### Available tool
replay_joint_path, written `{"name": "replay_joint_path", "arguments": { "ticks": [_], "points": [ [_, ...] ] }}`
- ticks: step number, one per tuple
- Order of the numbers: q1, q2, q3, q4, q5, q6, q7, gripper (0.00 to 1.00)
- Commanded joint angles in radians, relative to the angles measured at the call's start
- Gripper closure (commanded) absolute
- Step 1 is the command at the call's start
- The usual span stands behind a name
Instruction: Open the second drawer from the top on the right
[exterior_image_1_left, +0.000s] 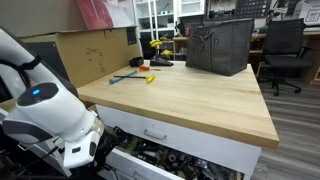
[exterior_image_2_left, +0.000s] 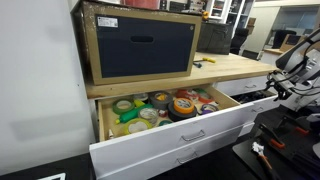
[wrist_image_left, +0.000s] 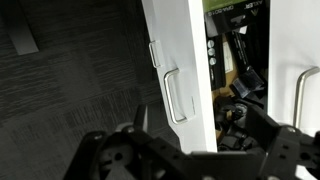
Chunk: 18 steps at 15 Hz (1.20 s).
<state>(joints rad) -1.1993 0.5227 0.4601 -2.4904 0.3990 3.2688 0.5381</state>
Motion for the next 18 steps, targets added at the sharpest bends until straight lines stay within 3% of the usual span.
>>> {"name": "replay_joint_path", "arguments": {
  "ticks": [1,5,9,12,18],
  "points": [
    [0.274,-0.028,-0.236,0.04,0.08,-0.078,0.034,0.0],
    [0.555,0.067,-0.493,0.147,0.125,-0.102,0.072,0.0],
    [0.707,0.176,-0.611,0.288,0.157,-0.165,0.14,0.0],
    [0.756,0.242,-0.635,0.368,0.16,-0.226,0.167,0.0],
    [0.762,0.322,-0.622,0.509,0.129,-0.426,0.134,0.0]
  ]
}}
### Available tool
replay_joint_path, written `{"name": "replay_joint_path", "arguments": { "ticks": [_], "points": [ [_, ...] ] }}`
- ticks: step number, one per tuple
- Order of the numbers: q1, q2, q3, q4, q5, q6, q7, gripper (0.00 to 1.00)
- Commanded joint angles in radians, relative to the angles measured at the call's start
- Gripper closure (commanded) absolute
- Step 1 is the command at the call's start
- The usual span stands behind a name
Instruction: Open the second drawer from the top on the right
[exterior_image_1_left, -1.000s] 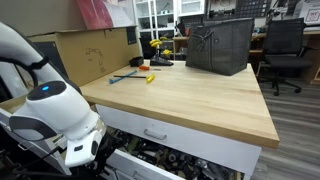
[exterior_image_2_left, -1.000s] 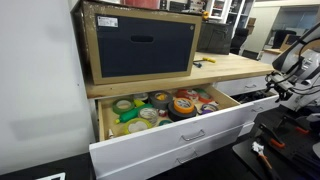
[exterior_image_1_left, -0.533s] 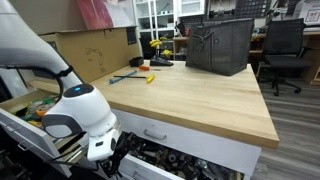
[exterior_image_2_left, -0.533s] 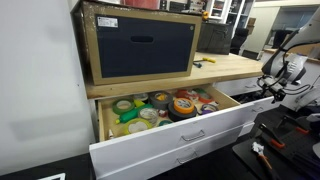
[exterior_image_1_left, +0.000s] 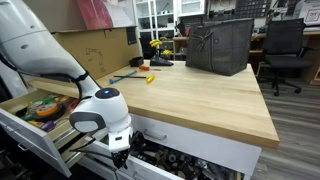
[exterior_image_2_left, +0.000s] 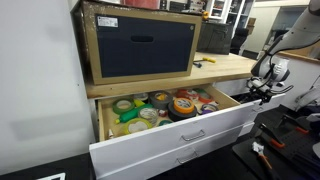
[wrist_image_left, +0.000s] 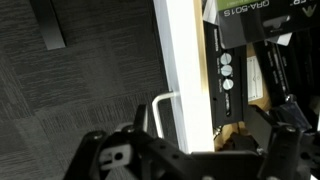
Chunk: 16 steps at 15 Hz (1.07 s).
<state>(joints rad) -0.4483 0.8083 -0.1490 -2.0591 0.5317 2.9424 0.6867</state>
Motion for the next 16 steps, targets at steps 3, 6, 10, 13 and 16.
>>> {"name": "replay_joint_path", "arguments": {
  "ticks": [3,6,10,13,16],
  "points": [
    [0.015,0.07,-0.036,0.128,-0.02,-0.204,-0.02,0.0],
    [0.019,0.087,-0.069,0.146,-0.042,-0.301,-0.025,0.0],
    [0.033,0.071,-0.108,0.116,-0.077,-0.369,-0.039,0.0],
    [0.041,0.063,-0.127,0.078,-0.104,-0.379,-0.07,0.0],
    [0.051,0.055,-0.148,0.031,-0.122,-0.374,-0.111,0.0]
  ]
}}
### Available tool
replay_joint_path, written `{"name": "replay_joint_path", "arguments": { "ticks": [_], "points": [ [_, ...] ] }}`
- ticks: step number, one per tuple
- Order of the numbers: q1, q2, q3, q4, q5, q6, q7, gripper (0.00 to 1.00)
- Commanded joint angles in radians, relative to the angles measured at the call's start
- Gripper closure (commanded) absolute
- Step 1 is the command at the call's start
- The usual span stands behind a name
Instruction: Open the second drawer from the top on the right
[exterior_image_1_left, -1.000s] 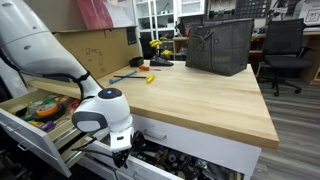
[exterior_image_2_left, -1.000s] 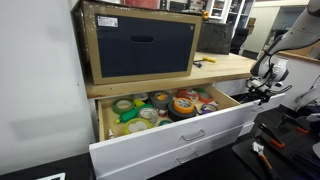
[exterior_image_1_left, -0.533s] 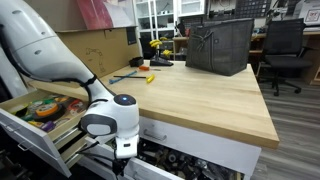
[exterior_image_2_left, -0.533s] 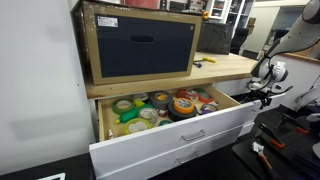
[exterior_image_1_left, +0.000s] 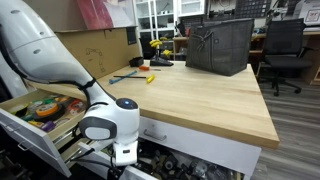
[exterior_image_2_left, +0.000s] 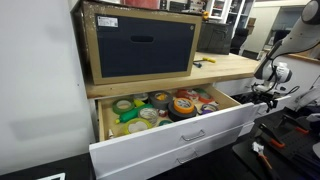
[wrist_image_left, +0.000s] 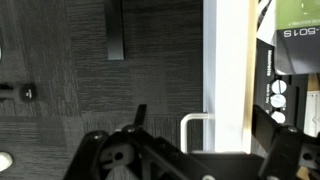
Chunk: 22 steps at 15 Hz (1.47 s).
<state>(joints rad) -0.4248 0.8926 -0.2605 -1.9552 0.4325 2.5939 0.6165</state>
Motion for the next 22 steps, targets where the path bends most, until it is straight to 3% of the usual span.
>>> {"name": "replay_joint_path", "arguments": {
  "ticks": [1,11,13,17,22],
  "points": [
    [0.03,-0.034,-0.043,-0.093,-0.025,-0.021,-0.056,0.0],
    [0.08,-0.064,-0.098,-0.239,-0.034,0.041,-0.127,0.0],
    [0.088,-0.085,-0.092,-0.276,-0.02,0.137,-0.139,0.0],
    [0.064,-0.154,-0.036,-0.356,0.016,0.439,-0.201,0.0],
    [-0.081,-0.244,0.133,-0.456,0.021,0.693,-0.249,0.0]
  ]
}}
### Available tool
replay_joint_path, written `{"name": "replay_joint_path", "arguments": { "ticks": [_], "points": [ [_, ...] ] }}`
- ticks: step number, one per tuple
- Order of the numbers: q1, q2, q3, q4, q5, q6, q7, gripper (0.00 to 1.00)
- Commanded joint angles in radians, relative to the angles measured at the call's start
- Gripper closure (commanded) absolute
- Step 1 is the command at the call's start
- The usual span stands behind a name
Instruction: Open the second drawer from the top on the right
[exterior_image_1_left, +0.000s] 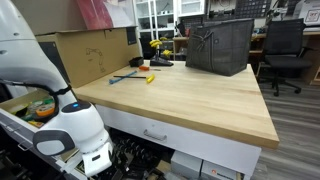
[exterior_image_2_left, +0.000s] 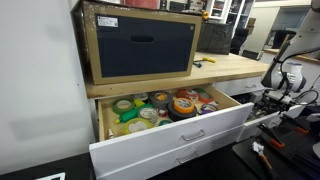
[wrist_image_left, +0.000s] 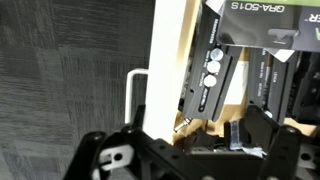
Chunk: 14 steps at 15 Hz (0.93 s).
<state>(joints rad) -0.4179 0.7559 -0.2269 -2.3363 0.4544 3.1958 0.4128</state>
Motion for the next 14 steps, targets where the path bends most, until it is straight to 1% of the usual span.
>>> {"name": "replay_joint_path", "arguments": {
  "ticks": [1,3,5,7,10,12,13,14],
  "points": [
    [-0.116,-0.131,0.128,-0.089,-0.015,0.09,-0.043,0.0],
    [-0.166,-0.195,0.175,-0.121,-0.031,0.056,-0.048,0.0],
    [-0.197,-0.266,0.197,-0.149,-0.039,0.013,-0.05,0.0],
    [-0.202,-0.338,0.192,-0.163,-0.042,-0.044,-0.063,0.0],
    [-0.177,-0.428,0.159,-0.158,-0.058,-0.129,-0.061,0.0],
    [-0.178,-0.484,0.157,-0.145,-0.086,-0.204,-0.067,0.0],
    [-0.192,-0.51,0.172,-0.135,-0.093,-0.254,-0.077,0.0],
    [-0.19,-0.537,0.174,-0.131,-0.104,-0.297,-0.077,0.0]
  ]
}}
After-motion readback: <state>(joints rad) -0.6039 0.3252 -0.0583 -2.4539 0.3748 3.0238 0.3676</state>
